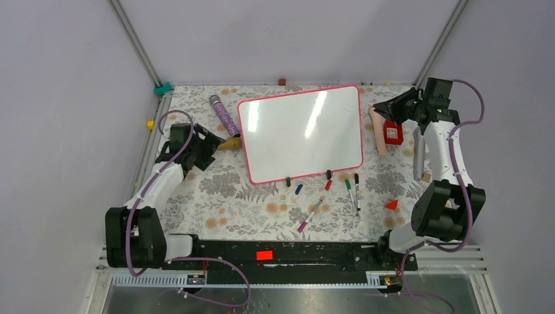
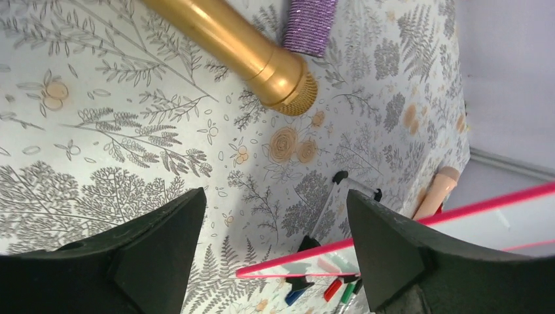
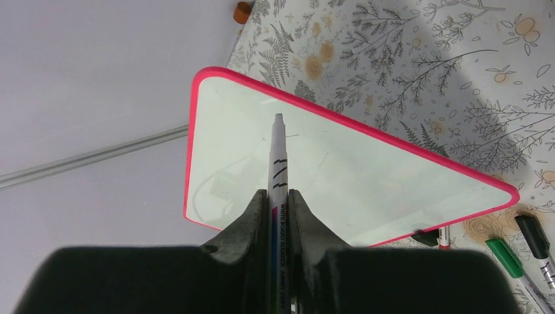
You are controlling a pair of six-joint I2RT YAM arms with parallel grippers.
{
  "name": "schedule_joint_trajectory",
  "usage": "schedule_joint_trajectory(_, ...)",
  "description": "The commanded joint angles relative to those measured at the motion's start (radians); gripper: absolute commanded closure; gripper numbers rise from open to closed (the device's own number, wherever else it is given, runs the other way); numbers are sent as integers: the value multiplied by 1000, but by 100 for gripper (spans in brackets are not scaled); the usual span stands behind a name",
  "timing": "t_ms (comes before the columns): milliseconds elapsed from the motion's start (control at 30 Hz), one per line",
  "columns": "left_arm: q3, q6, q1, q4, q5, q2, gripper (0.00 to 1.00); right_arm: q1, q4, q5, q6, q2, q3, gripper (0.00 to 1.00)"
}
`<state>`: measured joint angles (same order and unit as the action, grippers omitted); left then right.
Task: Write a sentence on the whiteboard
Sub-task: Adjust the whiteboard on the whiteboard stand.
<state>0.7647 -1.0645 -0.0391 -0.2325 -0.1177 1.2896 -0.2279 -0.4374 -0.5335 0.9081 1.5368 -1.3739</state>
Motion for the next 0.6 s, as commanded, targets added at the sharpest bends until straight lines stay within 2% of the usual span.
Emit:
schedule_joint_trajectory(0, 78, 265, 31, -87, -105, -73, 19, 38, -4, 61, -40, -96, -15, 100)
schedule_joint_trajectory(167, 90, 393, 31, -110, -166, -158, 20, 119, -9, 138, -86, -181, -24, 100)
schedule_joint_trajectory(333, 126, 425, 11, -100, -255, -165, 20, 241, -60, 243, -167, -225, -82, 100)
schedule_joint_trajectory(567, 188, 462, -47, -74, -313, -147, 17, 547, -272, 489, -339, -118, -353, 100)
